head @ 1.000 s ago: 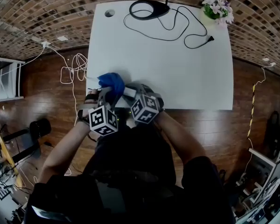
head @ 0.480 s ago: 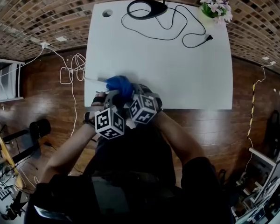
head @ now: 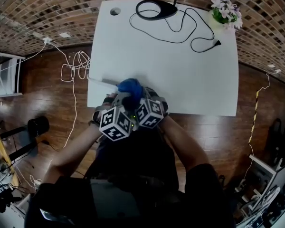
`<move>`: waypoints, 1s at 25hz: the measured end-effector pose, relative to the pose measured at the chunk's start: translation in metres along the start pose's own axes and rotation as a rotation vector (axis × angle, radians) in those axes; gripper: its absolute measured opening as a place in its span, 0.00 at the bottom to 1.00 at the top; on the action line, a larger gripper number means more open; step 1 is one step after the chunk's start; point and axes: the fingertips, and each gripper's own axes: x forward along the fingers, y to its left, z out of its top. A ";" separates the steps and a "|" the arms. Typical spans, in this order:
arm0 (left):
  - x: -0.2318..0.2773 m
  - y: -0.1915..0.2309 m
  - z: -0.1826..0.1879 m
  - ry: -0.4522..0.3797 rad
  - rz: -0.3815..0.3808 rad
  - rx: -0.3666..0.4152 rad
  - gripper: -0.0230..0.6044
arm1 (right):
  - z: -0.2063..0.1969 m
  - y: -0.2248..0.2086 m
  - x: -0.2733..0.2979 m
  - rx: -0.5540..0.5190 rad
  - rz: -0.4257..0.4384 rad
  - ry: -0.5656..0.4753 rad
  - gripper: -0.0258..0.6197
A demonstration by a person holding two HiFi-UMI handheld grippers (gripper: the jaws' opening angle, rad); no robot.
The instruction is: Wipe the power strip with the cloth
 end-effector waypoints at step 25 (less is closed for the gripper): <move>-0.100 0.144 -0.071 -0.306 0.152 -0.702 0.12 | 0.001 -0.001 0.002 0.010 -0.007 0.008 0.28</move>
